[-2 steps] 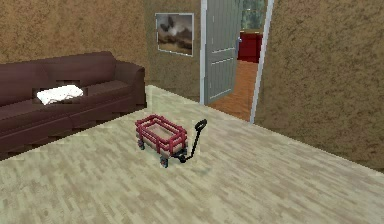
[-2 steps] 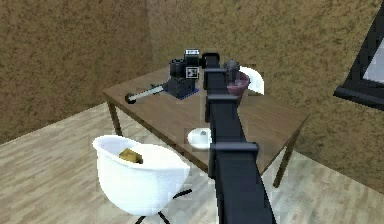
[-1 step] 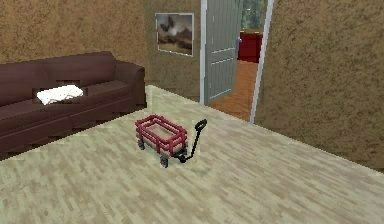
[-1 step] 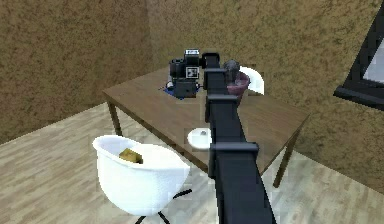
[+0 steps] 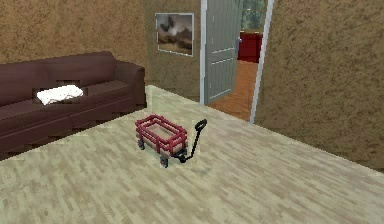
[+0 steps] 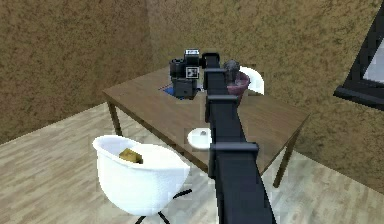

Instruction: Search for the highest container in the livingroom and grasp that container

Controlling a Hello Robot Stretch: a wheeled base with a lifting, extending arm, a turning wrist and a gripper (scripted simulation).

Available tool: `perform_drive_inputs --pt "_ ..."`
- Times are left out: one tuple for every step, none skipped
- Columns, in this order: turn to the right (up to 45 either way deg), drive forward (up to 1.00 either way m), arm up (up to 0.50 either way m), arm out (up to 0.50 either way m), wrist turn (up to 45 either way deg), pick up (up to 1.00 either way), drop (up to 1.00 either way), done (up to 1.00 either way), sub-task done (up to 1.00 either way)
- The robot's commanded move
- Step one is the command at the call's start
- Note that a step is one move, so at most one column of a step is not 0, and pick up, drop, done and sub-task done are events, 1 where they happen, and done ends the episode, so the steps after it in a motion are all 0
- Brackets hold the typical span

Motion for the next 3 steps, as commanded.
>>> perform_drive_inputs --pt "0.0 0.0 -0.3 0.0 0.0 0.0 0.0 0.0 0.0" --pt "0.0 0.0 0.0 0.0 0.0 1.0 0.0 0.0 0.0" --pt "0.0 0.0 0.1 0.0 0.0 0.0 0.0 0.0 0.0"
